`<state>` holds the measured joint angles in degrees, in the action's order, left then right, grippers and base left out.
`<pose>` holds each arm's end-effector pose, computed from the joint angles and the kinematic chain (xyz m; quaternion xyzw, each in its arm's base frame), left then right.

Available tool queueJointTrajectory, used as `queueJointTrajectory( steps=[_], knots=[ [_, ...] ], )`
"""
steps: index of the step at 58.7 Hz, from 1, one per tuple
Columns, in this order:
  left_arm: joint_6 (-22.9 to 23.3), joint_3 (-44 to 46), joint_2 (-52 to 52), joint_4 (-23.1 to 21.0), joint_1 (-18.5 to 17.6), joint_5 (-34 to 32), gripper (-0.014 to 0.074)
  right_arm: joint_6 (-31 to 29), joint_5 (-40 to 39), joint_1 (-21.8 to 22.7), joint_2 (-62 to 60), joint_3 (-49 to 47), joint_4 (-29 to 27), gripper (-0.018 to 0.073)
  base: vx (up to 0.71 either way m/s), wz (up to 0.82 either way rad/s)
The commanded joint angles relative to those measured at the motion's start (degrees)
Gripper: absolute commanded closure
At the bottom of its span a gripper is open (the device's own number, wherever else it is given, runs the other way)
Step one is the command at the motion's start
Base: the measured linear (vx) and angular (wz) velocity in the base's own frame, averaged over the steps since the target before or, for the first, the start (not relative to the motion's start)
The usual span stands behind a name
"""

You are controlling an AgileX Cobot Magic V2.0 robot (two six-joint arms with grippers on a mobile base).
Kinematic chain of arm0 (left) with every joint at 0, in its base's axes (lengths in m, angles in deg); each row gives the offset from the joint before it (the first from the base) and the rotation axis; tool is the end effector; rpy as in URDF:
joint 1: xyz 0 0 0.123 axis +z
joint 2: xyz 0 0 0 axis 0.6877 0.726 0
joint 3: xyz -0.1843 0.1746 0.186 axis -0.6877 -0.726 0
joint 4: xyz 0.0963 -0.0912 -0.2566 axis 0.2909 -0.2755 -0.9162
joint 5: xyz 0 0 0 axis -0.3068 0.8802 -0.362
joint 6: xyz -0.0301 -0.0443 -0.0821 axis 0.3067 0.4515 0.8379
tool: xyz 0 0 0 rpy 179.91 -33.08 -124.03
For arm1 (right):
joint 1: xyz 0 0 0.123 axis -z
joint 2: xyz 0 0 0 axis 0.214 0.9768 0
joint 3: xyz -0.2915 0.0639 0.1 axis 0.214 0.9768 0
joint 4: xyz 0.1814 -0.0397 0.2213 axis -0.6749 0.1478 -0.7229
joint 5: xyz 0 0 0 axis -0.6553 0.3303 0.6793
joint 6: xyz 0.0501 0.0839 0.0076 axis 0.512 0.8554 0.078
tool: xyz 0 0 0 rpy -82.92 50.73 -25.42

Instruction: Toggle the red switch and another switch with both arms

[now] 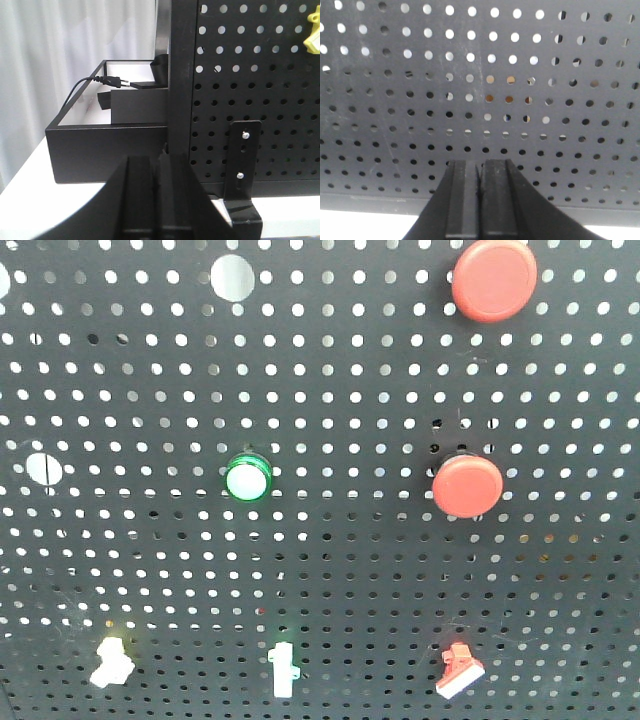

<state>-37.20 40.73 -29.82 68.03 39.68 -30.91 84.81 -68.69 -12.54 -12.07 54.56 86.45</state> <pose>0.0712 -0.0041 0.1951 0.0144 0.7162 -0.0276 0.6972 0.0717 -0.0008 0.1935 -0.0230 0.7158 -0.0281 0.6974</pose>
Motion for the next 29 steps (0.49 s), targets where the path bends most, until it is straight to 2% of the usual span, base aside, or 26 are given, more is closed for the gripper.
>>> queueJointTrajectory(
  steps=[1, 29],
  knots=[
    [0.5, -1.2, -1.0, -0.1, 0.2, -5.1, 0.0594, -0.2, -4.3, 0.2, -0.8, 0.3, 0.7, 0.0566, 0.00, 0.00],
    [0.5, -1.2, -1.0, -0.1, 0.2, -5.1, 0.0594, -0.2, -4.3, 0.2, -0.8, 0.3, 0.7, 0.0566, 0.00, 0.00]
  ],
)
